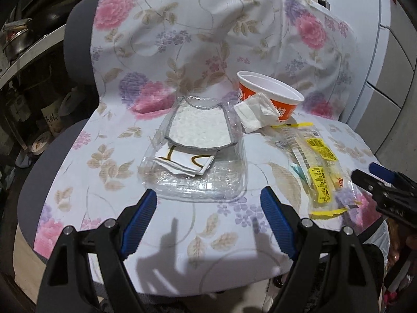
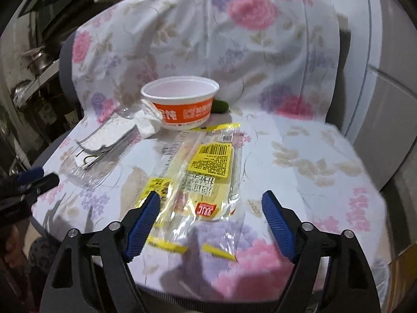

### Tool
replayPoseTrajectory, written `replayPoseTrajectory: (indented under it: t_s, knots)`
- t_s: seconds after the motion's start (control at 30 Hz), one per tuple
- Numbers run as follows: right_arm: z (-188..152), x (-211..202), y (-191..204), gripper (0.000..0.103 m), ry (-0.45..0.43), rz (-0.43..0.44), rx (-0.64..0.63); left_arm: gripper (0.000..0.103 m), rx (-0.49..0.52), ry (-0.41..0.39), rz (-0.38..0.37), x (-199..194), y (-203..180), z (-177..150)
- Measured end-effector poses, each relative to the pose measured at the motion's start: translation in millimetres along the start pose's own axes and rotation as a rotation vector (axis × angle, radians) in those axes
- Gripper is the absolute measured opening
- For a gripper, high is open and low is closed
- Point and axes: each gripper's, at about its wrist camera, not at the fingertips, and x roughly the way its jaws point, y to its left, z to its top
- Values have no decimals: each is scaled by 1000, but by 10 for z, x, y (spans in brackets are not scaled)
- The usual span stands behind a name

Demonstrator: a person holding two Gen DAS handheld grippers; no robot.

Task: Collect trash
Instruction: 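Grasp the yellow snack wrappers with the right gripper and lift them, then grasp the white tissue with the left gripper while the right gripper holds the wrappers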

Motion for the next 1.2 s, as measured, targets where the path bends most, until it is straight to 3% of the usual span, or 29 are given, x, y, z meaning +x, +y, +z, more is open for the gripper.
replayPoseTrajectory:
  t_s: [0.23, 0.33, 0.5, 0.53, 0.57, 0.63, 0.7, 0.8, 1.03, 1.2]
  knots:
    - [164, 517, -50, 86, 69, -29, 31, 80, 3, -1, -14, 114, -64, 73]
    - [167, 698, -81, 87, 122, 0, 66, 80, 3, -2, -10, 124, -63, 76]
    - [203, 766, -7, 90, 131, 45, 74, 80, -16, 9, -10, 158, -11, 70]
    - [214, 766, 28, 85, 131, 57, 60, 80, -18, 10, -10, 154, -1, 66]
    - [229, 744, 84, 70, 124, 44, 33, 80, -19, 9, -8, 147, 7, 63]
    - [249, 682, 132, 62, 101, 30, 13, 80, -21, 4, -5, 124, 23, 53]
    - [273, 553, 142, 41, 70, 26, 13, 80, -24, 0, -1, 91, 39, 46]
    - [326, 332, 107, 24, 18, 19, 18, 80, -28, -7, 6, 48, 66, 44]
    - [378, -326, 24, 14, -117, -130, -48, 80, -38, -17, 5, -26, 88, 55]
    - [288, -556, 7, 14, -157, -145, -71, 80, -22, -5, -17, -6, -15, 62]
